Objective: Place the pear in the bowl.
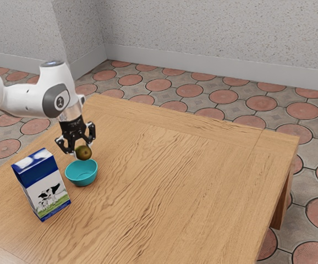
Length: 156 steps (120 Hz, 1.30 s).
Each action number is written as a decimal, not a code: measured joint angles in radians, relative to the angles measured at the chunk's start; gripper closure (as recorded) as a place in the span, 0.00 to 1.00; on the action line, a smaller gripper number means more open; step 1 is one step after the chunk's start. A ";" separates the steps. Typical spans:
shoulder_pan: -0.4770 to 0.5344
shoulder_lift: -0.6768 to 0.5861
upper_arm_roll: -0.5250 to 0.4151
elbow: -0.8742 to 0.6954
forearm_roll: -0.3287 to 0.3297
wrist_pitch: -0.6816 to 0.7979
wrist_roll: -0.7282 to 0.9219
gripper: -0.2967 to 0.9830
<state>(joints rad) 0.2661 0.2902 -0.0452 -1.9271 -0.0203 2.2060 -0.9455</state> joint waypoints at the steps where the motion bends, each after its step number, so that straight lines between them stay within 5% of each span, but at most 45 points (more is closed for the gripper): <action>1: 0.000 -0.001 0.000 -0.003 0.000 0.001 0.001 0.57; 31: -0.001 -0.034 -0.006 -0.062 -0.002 0.022 0.013 0.56; 73: 0.003 -0.043 -0.027 -0.078 -0.008 0.038 0.047 0.30; 111: -0.004 -0.069 -0.162 0.288 0.055 -0.265 0.393 0.25; 156: -0.272 -0.236 0.026 0.453 0.063 -0.628 0.646 0.23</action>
<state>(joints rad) -0.0059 0.0540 -0.0194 -1.4740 0.0428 1.5781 -0.2993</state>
